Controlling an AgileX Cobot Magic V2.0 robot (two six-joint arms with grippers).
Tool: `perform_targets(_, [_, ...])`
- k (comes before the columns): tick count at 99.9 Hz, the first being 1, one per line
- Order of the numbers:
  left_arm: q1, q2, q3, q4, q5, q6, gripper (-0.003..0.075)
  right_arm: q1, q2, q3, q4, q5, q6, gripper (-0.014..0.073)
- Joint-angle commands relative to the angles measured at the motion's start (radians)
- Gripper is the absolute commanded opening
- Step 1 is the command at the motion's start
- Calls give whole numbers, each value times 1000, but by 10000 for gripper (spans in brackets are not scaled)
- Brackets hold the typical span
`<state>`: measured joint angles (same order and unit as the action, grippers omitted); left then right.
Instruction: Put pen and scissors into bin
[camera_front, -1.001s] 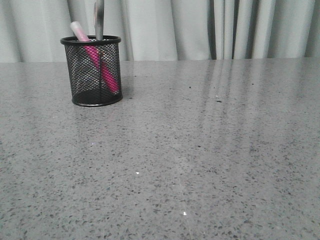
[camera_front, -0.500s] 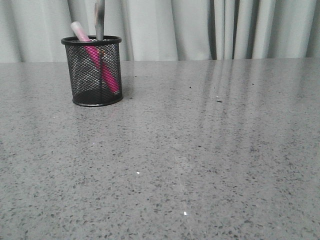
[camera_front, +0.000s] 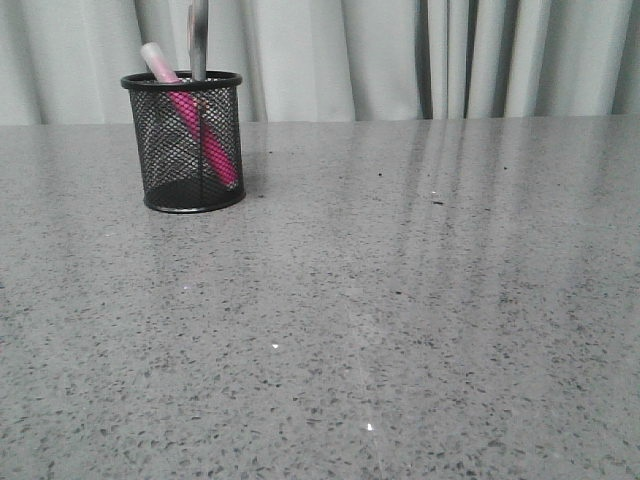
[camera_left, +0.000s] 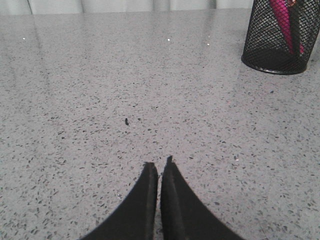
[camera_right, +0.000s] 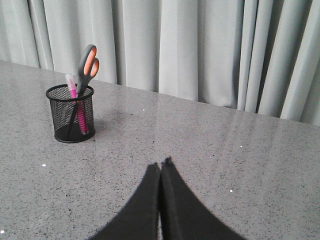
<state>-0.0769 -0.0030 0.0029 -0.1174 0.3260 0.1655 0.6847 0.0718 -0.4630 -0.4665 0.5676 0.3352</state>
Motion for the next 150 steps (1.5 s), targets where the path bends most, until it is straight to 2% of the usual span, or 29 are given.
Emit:
perform_targets(1, [2, 1, 41, -14, -59, -13, -11, -2, 11, -22, -29, -77, -10, -62])
perform_targets(26, [2, 1, 41, -14, -59, -13, -11, -22, 12, -14, -50, -17, -1, -62])
perform_targets(36, [2, 1, 41, -14, -59, -13, -11, -109, 12, 33, -20, -60, -7, -62])
perform_targets(42, [2, 1, 41, -14, -59, -13, -11, -180, 12, 84, 84, -86, -52, -62])
perform_targets(49, [2, 1, 41, -14, -59, -13, -11, -280, 12, 161, 209, -161, -154, -62])
perform_targets(58, [2, 1, 41, -14, -59, -13, -11, -408, 12, 286, 337, -347, -261, -62])
perform_targets(66, [2, 1, 41, -14, -59, -13, -11, -498, 12, 383, 373, -524, -308, -62])
perform_targets(71, [2, 1, 41, -14, -59, -13, -11, -534, 10, 429, 373, -568, -308, -62])
perform_targets(81, [2, 1, 41, -14, -59, -13, -11, -569, -19, 490, 377, -552, -308, -62])
perform_targets(85, [2, 1, 41, -14, -57, -13, -11, -571, -36, 487, 378, -466, -308, -62])
perform_targets(103, [2, 1, 41, -14, -57, -13, -11, -572, -102, 487, 384, -274, -308, -62])
perform_targets(150, [2, 1, 41, -14, -57, -13, -11, -572, -102, 487, 384, -281, -308, -62])
